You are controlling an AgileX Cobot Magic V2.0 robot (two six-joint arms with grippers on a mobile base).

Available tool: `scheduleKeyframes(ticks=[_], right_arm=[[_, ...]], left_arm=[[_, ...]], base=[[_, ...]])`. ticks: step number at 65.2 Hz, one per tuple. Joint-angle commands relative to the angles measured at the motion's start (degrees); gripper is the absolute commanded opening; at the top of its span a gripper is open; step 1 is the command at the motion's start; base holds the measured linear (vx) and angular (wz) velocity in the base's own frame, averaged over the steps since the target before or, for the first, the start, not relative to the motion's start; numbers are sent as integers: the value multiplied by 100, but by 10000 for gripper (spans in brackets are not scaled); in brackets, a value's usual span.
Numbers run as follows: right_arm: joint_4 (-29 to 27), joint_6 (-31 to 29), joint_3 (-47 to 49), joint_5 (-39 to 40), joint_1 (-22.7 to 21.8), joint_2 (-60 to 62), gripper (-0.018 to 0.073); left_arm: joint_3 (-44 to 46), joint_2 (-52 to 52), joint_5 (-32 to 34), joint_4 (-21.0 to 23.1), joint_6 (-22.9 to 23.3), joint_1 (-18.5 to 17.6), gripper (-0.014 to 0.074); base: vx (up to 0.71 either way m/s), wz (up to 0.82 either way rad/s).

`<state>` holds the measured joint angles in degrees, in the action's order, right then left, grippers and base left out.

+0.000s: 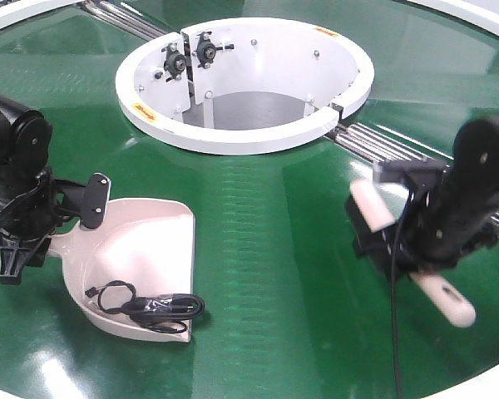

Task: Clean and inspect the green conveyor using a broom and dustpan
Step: 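Carry the brush back and lower it onto the belt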

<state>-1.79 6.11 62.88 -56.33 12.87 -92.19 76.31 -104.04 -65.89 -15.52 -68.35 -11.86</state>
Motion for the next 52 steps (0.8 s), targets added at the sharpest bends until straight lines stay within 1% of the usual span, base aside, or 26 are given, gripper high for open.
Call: scheduleKeyframes(ticks=[1,20,52], right_arm=[[139,-60,-41,289,-12,186,-4],[294,-60,-56,280,-12,180,-4],[307,-55,-56,201,-12,178,-4]], left_arm=[[147,281,53,33,77,-34,-6],[147,281,47,33,77,-34,-6],[147,281,93,33,77,-34,-6]], base=[[0,0],[0,0],[0,0]])
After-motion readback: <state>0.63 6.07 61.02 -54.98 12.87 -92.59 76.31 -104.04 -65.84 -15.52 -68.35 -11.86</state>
